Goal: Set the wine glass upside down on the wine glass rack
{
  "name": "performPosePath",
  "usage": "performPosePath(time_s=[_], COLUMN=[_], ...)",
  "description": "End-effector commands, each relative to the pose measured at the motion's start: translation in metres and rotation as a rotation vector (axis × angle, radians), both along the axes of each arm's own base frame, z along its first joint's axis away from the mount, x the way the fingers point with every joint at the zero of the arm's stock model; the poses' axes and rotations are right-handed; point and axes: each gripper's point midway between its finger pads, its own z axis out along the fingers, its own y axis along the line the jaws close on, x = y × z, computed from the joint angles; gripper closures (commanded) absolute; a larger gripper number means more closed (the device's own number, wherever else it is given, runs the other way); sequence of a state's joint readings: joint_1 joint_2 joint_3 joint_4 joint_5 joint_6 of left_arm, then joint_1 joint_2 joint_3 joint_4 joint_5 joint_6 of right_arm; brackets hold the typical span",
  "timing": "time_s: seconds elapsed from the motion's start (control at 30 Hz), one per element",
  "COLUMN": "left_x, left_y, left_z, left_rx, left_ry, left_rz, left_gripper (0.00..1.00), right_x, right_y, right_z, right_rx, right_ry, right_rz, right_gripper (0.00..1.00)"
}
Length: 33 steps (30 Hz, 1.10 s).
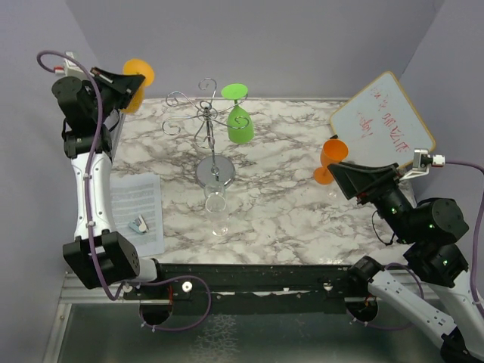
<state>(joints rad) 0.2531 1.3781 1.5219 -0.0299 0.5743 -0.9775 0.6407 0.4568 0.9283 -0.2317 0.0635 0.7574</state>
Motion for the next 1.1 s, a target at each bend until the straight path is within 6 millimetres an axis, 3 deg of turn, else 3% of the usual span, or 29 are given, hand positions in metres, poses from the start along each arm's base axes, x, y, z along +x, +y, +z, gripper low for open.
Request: performPosePath(time_s=[0.0,0.3,0.57,1.07], left_x=[-0.006,-0.026,-0.033,-0.039], left_y=[0.004,-0.002,-0.025,-0.04], left_z=[-0.036,-0.061,-0.073,-0.071], left_rx=[-0.168,-0.251,-0.455,-0.505], left_ry=[0.103,0.251,0.289,0.281], left_rz=[-0.01,0.002,-0.182,-0.268], left_gripper=[1.0,1.0,1.0,1.0], right_x=[0.002,0.006,0.012,0.017], right_y=[-0.007,-0.007,-0.007,-0.006], right_z=[0.0,-0.007,-0.016,-0.03], right_rx=[-0.003,0.004,-0.001,0.002], right_ry=[0.004,0.03,0.052,0.086], right_rz=[-0.038,-0.053,-0.069,-0.083], right_gripper=[0.21,0.22,0.22,0.23])
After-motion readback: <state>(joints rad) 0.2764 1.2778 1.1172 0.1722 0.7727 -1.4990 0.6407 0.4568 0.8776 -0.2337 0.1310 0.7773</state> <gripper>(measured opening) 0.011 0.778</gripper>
